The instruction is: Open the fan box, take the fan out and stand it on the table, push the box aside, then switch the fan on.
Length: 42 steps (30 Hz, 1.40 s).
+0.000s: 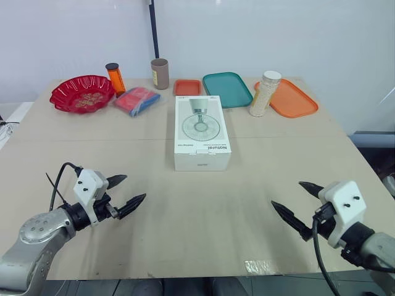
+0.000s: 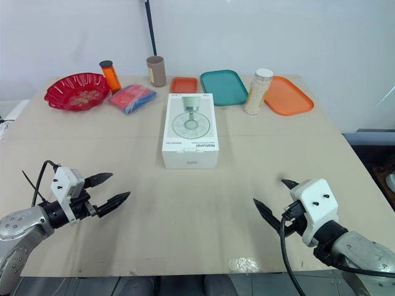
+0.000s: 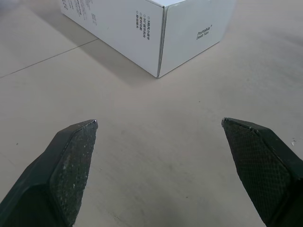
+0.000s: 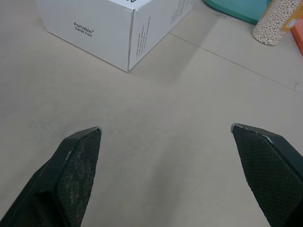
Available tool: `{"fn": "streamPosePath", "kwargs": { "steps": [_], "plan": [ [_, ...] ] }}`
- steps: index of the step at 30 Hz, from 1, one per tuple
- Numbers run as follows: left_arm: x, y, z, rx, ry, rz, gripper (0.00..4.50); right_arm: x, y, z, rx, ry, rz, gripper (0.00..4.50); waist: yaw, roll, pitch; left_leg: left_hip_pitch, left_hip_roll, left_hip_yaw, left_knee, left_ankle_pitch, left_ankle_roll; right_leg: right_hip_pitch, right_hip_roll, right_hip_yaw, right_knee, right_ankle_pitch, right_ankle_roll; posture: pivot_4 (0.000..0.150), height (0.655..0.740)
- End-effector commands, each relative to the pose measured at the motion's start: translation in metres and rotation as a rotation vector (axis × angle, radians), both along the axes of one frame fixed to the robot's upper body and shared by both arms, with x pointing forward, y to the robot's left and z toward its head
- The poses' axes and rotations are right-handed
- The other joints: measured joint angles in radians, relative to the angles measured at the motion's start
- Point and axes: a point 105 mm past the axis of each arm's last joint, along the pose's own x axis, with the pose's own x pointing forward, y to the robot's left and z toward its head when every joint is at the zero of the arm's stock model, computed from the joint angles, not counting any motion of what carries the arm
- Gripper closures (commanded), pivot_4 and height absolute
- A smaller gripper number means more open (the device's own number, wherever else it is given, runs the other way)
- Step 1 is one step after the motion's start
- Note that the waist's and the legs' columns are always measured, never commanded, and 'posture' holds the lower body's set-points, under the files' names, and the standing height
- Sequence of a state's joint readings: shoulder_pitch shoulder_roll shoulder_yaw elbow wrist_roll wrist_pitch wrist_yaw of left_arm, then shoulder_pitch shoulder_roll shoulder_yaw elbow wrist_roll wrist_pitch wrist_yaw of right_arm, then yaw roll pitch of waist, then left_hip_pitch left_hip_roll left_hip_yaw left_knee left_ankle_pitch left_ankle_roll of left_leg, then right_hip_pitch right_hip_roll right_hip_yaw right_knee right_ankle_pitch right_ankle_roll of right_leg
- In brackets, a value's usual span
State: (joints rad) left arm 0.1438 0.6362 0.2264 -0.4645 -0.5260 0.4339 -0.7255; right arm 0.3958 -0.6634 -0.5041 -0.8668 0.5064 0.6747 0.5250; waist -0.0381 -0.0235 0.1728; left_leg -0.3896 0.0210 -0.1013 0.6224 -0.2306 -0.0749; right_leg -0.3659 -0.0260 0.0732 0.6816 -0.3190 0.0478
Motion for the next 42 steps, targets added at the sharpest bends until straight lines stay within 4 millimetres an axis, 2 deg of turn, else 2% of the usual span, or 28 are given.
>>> {"fn": "streamPosePath", "kwargs": {
  "steps": [1,28,32,39,40,42],
  "plan": [
    [-0.003,-0.004,0.01,0.008,-0.048,-0.012,0.03,0.0,0.006,0.007,-0.018,-0.039,0.031,0.0,0.0,0.0,0.0,0.0,0.0,0.0,0.0,0.0,0.0,0.0,0.0,0.0,0.0,0.0,0.0,0.15,0.74],
    [-0.006,-0.005,0.011,-0.004,-0.043,-0.007,0.03,0.0,0.005,0.007,-0.023,-0.042,0.024,0.0,0.0,0.0,0.0,0.0,0.0,0.0,0.0,0.0,0.0,0.0,0.0,0.0,0.0,0.0,0.0,0.15,0.74],
    [-0.004,0.006,0.017,-0.006,-0.037,0.004,0.03,-0.001,0.005,0.007,-0.02,-0.044,0.024,0.0,0.0,0.0,0.0,0.0,0.0,0.0,0.0,0.0,0.0,0.0,0.0,0.0,0.0,0.0,0.0,0.15,0.74],
    [0.007,0.003,0.035,-0.04,-0.078,-0.029,0.03,0.002,0.006,0.01,-0.016,-0.057,0.028,0.0,0.0,0.0,0.0,0.0,0.0,0.0,0.0,0.0,0.0,0.0,0.0,0.0,0.0,0.0,0.0,0.15,0.74],
    [0.011,0.003,0.038,-0.054,-0.083,-0.024,0.42,0.003,0.007,0.01,-0.017,-0.059,0.033,0.0,0.0,0.0,0.0,0.0,0.0,0.0,0.0,0.0,0.0,0.0,0.0,0.0,0.0,0.0,0.0,0.15,0.74],
    [0.019,-0.001,0.044,-0.077,-0.093,-0.026,0.63,0.004,0.008,0.011,-0.019,-0.064,0.035,0.0,0.0,0.0,-0.001,0.0,0.0,0.0,0.0,0.0,0.0,0.0,0.0,0.0,0.0,0.0,0.0,0.15,0.74]
  ]
}}
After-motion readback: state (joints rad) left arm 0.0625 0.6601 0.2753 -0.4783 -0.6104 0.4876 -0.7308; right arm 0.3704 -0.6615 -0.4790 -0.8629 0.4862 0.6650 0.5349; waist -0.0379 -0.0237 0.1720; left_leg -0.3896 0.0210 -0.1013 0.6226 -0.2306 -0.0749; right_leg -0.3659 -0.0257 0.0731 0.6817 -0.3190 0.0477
